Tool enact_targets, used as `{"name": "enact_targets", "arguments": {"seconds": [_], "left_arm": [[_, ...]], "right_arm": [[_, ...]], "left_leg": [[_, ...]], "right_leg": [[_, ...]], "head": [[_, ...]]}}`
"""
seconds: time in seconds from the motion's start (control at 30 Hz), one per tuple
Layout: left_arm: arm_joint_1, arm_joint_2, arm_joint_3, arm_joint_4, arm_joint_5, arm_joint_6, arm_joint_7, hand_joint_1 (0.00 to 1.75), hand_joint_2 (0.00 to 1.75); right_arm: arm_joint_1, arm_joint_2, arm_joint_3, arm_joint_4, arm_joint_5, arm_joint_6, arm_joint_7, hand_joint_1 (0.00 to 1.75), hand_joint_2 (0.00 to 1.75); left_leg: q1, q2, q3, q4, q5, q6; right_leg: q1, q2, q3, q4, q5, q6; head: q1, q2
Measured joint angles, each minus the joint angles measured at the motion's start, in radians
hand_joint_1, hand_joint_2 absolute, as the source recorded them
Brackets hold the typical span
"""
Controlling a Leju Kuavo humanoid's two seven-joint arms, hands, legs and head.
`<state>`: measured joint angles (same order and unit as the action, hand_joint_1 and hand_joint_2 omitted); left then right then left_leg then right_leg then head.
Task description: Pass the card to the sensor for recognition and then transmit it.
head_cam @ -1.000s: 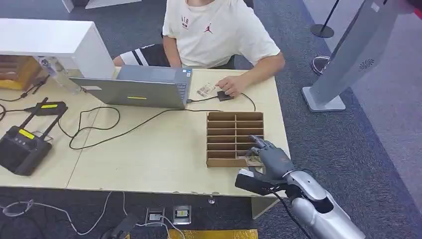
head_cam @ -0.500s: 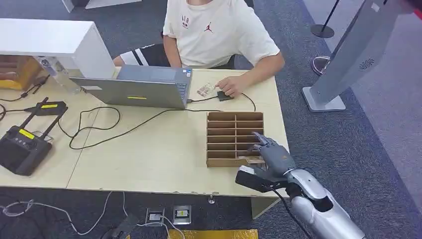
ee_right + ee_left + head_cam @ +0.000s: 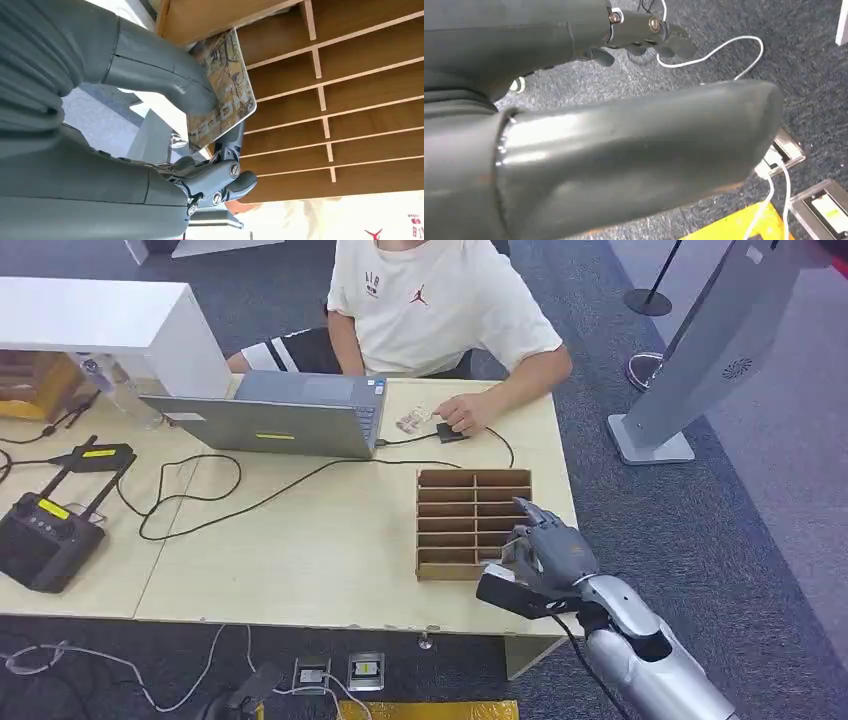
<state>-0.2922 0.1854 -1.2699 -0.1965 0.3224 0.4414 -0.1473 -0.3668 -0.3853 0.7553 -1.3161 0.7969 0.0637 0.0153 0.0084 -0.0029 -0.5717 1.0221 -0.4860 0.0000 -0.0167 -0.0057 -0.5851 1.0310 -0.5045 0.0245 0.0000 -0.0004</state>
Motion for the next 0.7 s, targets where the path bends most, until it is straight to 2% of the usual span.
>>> {"name": "enact_targets", "arguments": {"seconds": [0.2, 0.33, 0.4, 0.7], "left_arm": [[0.000, 0.000, 0.000, 0.000, -0.001, 0.001, 0.001, 0.00, 0.00], [0.002, 0.000, 0.000, 0.000, -0.005, 0.003, 0.000, 0.00, 0.00], [0.002, 0.000, 0.001, 0.000, -0.009, 0.003, 0.000, 0.00, 0.00], [0.000, 0.000, 0.023, 0.000, -0.043, -0.001, -0.015, 0.00, 0.00]], "right_arm": [[0.000, 0.001, -0.002, 0.000, 0.001, -0.015, 0.005, 1.75, 1.75], [-0.007, 0.007, -0.026, -0.003, 0.032, -0.111, 0.018, 1.75, 1.75], [-0.019, 0.009, -0.041, -0.011, 0.047, -0.134, 0.019, 1.75, 1.75], [-0.191, 0.019, -0.205, -0.042, 0.091, -0.128, -0.059, 1.75, 1.75]], "left_leg": [[0.000, 0.000, 0.000, 0.000, 0.000, 0.000], [0.000, 0.000, 0.000, 0.000, 0.000, 0.000], [0.000, 0.000, 0.000, 0.000, 0.000, 0.000], [0.000, 0.000, 0.000, 0.000, 0.001, 0.000]], "right_leg": [[0.000, 0.000, 0.000, 0.000, 0.000, 0.000], [0.000, 0.000, 0.000, 0.000, 0.000, 0.000], [0.000, 0.000, 0.000, 0.000, 0.000, 0.000], [0.000, 0.000, 0.001, 0.001, 0.001, 0.000]], "head": [[0.000, 0.000], [0.000, 0.000], [0.000, 0.000], [0.000, 0.000]]}}
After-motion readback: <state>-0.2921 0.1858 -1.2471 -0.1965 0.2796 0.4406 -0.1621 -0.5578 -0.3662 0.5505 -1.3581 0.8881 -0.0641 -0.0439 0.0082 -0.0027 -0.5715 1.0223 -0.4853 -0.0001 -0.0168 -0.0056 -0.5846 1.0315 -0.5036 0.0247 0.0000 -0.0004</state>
